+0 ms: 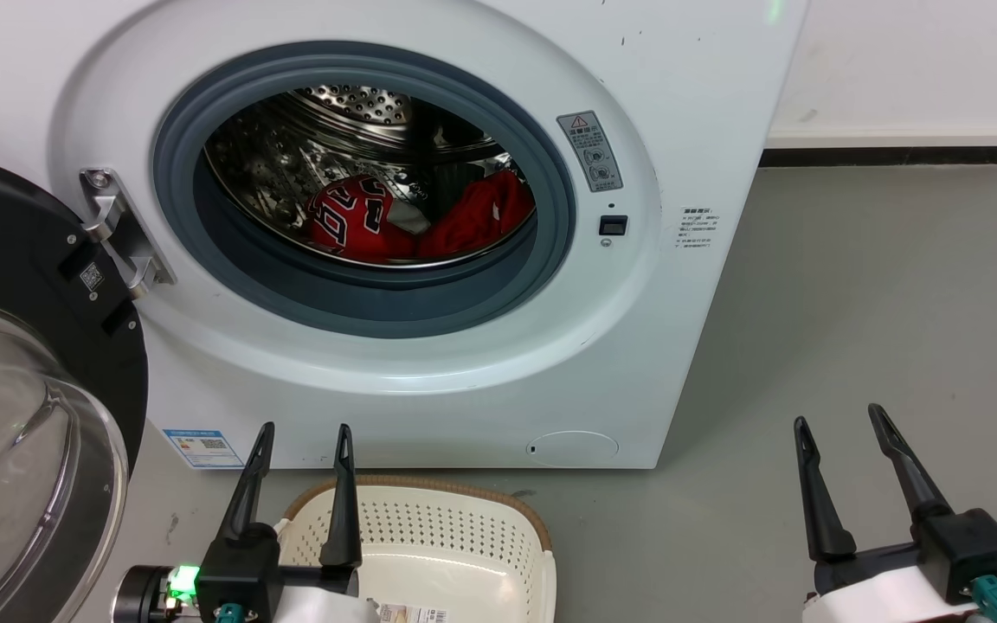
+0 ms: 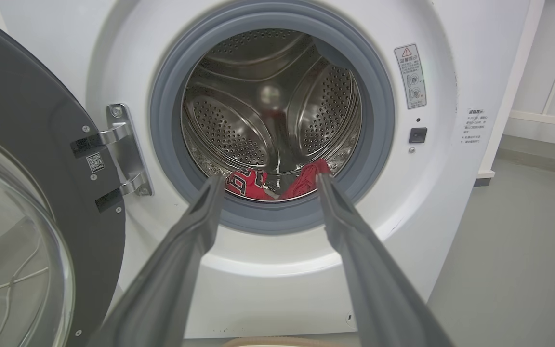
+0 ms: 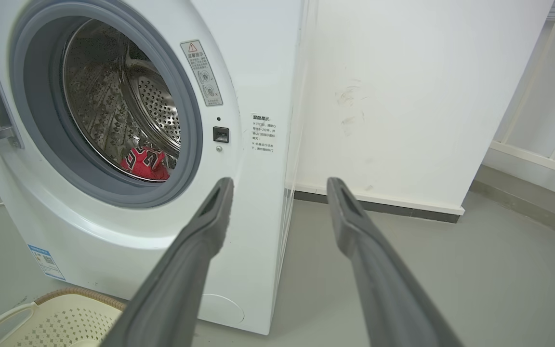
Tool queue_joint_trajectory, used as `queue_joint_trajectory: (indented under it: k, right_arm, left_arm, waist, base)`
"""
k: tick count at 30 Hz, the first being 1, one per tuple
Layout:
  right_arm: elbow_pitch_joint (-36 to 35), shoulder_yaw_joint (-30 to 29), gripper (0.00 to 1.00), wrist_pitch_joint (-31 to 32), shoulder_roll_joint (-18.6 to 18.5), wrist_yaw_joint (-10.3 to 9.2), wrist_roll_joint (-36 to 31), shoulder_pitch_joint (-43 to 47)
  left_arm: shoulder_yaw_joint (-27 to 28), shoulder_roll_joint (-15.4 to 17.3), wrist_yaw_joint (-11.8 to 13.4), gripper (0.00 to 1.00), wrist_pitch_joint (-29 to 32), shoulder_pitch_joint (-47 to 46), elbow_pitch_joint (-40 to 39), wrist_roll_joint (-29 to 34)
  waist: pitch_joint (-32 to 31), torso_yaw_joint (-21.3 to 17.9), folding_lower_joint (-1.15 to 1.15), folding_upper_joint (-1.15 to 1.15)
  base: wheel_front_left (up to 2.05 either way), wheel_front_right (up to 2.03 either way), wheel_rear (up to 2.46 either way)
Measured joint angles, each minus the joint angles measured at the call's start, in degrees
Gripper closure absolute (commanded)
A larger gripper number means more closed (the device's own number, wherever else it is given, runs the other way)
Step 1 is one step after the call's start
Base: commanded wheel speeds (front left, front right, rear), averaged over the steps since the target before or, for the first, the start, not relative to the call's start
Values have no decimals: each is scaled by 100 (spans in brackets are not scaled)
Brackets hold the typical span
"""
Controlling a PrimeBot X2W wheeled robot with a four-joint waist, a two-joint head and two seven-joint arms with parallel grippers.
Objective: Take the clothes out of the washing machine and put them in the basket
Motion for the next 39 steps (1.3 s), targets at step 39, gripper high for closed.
queue_joint_trajectory:
  k: [39]
  right_arm:
    - [-313, 213, 0, -37, -8, 2, 199, -681]
  left_arm:
    - [447, 853, -568, 0, -27, -1161, 545, 279]
  waist:
    - [1057, -807, 1, 0]
  base:
    - [0, 0, 0]
